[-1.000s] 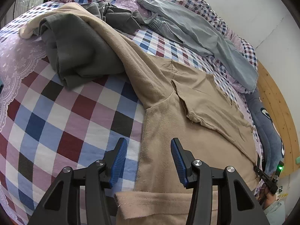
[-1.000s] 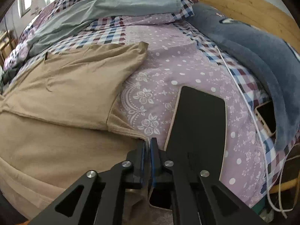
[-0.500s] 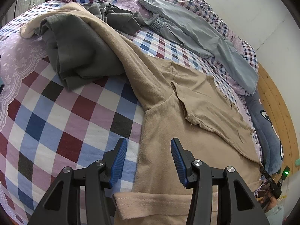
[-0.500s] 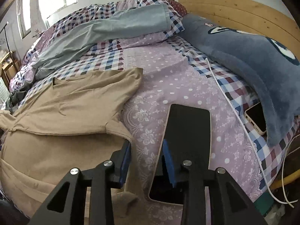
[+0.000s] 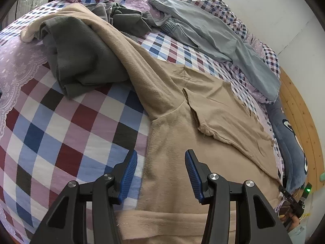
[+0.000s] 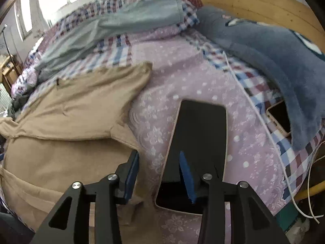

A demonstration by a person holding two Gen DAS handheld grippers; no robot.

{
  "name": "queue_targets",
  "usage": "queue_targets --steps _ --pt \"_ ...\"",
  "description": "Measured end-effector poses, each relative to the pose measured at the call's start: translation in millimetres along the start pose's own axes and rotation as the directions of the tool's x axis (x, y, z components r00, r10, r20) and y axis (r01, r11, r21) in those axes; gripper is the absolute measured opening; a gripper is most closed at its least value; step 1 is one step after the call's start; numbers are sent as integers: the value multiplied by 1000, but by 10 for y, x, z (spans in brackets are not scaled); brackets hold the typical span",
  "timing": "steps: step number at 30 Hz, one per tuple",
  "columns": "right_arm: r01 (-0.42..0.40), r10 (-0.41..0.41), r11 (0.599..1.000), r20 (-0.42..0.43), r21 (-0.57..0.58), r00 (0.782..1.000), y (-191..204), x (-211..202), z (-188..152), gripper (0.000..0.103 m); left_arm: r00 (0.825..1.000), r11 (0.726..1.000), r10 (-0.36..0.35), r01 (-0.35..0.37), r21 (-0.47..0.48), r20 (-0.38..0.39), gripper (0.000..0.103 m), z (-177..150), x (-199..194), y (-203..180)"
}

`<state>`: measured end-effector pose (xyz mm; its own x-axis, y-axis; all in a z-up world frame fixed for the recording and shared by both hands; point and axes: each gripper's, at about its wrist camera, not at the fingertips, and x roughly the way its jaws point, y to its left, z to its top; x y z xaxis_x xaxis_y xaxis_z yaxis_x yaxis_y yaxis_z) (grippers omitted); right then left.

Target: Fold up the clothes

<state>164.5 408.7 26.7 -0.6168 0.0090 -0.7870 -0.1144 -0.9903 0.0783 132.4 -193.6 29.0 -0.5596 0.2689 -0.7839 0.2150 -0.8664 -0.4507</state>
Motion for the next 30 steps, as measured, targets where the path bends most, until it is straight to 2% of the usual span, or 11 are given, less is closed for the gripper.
queue_targets --steps 3,6,9,12,14,15,16,19,21,26,30 --pt "0 -1 1000 23 6 1000 11 -76 18 44 1000 1000 0 0 -6 1 52 12 -6 3" --pt "23 -23 1000 -10 11 1000 -8 -11 9 44 1000 1000 -1 1 -6 1 52 17 -8 -2" --pt "22 -22 999 26 27 999 -17 -56 23 44 1000 1000 -14 14 -10 7 52 29 -24 -11" --pt "-32 24 997 104 73 994 -2 -142 96 44 999 1000 -28 28 -4 20 52 36 -55 -41" --pt "-53 44 996 116 74 992 55 -119 137 44 999 1000 -31 31 1 20 52 39 -61 -62" --pt "-61 52 996 120 70 991 91 -102 158 41 999 1000 -31 31 5 18 52 40 -58 -71" --pt "-57 50 997 115 53 992 152 -63 179 33 999 1000 -28 28 9 15 52 37 -53 -77" --pt "-56 56 998 90 -7 994 348 63 212 21 1000 1000 -18 18 16 11 52 34 -49 -77" --pt "-58 61 997 64 -42 996 461 155 209 19 1000 1000 -11 11 13 14 52 36 -63 -51" --pt "-14 3 996 -121 -88 993 615 610 113 17 1000 1000 -1 2 -27 30 52 69 -134 90" --pt "21 -23 999 -61 -31 998 619 479 152 18 999 998 6 -3 -55 47 52 110 -184 184"
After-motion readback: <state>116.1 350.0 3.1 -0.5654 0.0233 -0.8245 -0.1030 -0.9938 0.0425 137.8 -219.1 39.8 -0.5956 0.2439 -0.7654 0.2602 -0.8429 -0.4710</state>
